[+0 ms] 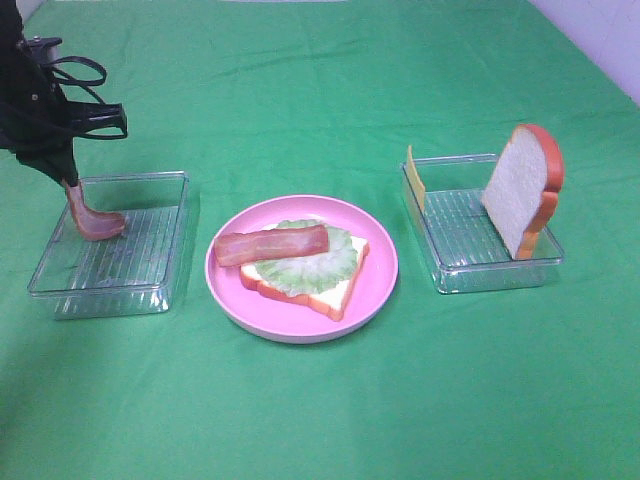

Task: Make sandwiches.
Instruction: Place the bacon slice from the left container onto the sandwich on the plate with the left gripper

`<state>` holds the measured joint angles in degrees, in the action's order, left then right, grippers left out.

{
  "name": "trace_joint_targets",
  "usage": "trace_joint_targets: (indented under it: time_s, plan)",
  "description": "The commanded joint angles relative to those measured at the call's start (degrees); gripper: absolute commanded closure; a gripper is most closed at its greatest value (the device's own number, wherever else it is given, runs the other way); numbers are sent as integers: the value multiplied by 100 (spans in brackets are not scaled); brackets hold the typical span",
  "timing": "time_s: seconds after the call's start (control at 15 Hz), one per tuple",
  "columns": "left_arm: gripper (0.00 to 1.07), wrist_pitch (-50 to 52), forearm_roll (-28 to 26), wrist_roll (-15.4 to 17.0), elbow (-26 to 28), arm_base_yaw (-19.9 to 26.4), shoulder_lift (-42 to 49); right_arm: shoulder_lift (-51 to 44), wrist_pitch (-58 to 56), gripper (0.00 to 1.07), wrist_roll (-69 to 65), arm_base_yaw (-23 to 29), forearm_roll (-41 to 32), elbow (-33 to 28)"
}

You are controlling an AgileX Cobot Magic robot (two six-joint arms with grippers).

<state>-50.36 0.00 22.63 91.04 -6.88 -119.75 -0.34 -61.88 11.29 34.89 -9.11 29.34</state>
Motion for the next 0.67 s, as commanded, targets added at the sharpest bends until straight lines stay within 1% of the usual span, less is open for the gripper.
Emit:
trace_joint_targets:
  time_s: [0.07,0.13,0.2,0.33,0.4,0.47,0.6,0.67]
  plan:
    - [107,155,-579,-281,40,6,166,-57,46,31,52,-11,17,-23]
    - [107,367,-1398,-710,52,6,413,-57,46,31,52,-11,17,-23]
    - [107,424,-1948,-1060,57,6,481,-57,46,31,52,-11,17,-23]
    - [107,418,-3289,-1982,80,-69,504,-57,46,31,52,-11,17,-23]
    - [107,430,-3615,-2206,80,-92,504,-57,46,31,52,-11,17,-23]
    - [107,435,-4160,-2573,80,-178,504,-57,46,31,52,-11,17,-23]
    - [107,447,-5031,-3168,80,-470,504,-57,46,31,52,-11,17,-23]
    - [107,464,-5323,-3403,80,-636,504,-57,46,31,52,-11,17,-23]
